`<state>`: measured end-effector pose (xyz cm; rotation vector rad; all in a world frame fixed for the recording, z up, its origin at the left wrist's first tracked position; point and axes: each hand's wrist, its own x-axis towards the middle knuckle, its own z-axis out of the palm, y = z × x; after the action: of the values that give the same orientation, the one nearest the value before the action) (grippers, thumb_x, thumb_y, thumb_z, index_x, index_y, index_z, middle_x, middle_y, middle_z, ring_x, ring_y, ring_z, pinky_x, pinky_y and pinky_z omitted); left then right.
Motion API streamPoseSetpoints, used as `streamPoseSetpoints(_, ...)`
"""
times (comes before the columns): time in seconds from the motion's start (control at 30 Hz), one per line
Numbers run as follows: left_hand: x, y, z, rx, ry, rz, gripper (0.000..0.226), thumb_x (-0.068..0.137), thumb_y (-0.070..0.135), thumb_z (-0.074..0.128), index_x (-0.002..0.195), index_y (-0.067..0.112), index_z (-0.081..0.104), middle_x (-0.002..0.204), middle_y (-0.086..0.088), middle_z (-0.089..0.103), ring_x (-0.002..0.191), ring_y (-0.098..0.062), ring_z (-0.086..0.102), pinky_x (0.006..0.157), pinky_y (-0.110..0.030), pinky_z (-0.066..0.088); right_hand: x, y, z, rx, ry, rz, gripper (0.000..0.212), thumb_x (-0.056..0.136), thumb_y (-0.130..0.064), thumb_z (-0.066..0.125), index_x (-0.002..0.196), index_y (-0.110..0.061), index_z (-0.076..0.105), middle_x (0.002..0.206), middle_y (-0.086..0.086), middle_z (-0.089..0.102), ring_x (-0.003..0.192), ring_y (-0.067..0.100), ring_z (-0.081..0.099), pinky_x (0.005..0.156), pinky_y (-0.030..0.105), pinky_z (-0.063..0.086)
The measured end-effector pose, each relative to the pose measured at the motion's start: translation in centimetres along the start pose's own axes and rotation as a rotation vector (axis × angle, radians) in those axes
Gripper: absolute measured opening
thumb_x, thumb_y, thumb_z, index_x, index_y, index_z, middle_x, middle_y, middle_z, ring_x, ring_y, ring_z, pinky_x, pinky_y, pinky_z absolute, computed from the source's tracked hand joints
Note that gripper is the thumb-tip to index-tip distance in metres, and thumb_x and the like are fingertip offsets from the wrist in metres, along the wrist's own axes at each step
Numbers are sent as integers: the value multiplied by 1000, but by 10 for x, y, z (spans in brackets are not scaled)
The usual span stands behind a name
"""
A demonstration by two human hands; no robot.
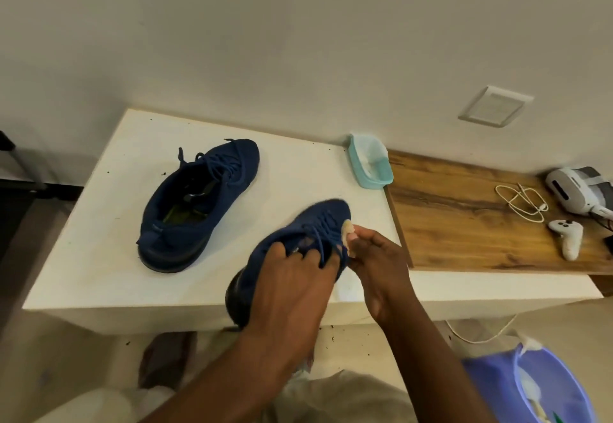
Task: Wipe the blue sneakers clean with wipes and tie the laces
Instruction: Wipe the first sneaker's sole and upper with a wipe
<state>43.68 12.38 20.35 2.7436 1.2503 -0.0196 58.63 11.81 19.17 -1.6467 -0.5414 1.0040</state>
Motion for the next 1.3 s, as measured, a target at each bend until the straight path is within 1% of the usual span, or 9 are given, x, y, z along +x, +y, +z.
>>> streamPoseSetpoints(0.23,-17,29,14,40,-114,5,60,105,26,51,153,6,23,140,-25,40,125,-42,45,109,-55,30,-1,10,0,-56,78,71,19,98,-5,55,100,-10,74,97,11,75,95,31,71,76,38,60)
streamPoseSetpoints(0.43,-24,61,31,-45,-337,4,65,110,20,30,157,-4,-7,153,-31,20,140,-49,24,116,-62,22,-2,17,-19,-103,182,92,22,94,2,51,94,-6,72,94,15,73,87,29,67,75,39,58)
streamPoseSetpoints(0.57,-27,72,39,-119,-454,10,61,110,13,29,159,-1,-5,162,-26,-1,146,-52,12,114,-63,26,1,10,-28,-215,322,-157,15,95,-7,61,92,-15,73,87,5,72,85,23,66,76,36,56)
streamPoseSetpoints(0.73,-26,73,39,-107,-486,22,64,109,10,33,158,-1,-7,163,-27,-4,147,-52,12,113,-62,29,19,-19,-29,-680,291,-481,22,96,-7,60,110,-17,74,109,0,68,100,16,62,85,29,51)
streamPoseSetpoints(0.87,-29,76,39,-2,-393,46,73,108,14,39,155,-6,-14,159,-32,8,142,-50,26,108,-53,40,12,-29,-4,-1140,49,-697,29,88,4,59,107,-10,76,104,4,68,97,22,62,84,22,39)
streamPoseSetpoints(0.93,-30,77,39,61,-380,50,79,107,18,44,154,-7,-14,158,-33,11,141,-48,28,109,-50,39,2,-23,10,-1249,-255,-892,33,77,7,61,101,-8,77,100,10,73,93,28,66,87,26,41)
streamPoseSetpoints(1.03,-35,81,41,152,-402,75,89,104,27,53,154,-10,-10,159,-34,11,144,-48,25,111,-49,38,-2,-24,16,-1338,-673,-890,38,73,12,62,97,-13,78,97,6,73,87,24,62,78,30,48)
streamPoseSetpoints(1.23,-40,82,42,130,-452,64,77,104,20,51,154,-11,2,156,-35,20,143,-48,28,113,-51,34,39,-50,-7,-1506,13,-821,26,88,-2,60,100,-17,78,99,9,70,95,31,58,76,36,49)
streamPoseSetpoints(1.3,-42,84,42,160,-448,84,75,104,19,49,152,-14,1,153,-36,24,141,-47,32,112,-49,35,23,-36,3,-1454,-49,-780,26,87,-2,59,100,-15,78,100,10,70,95,32,60,78,36,50)
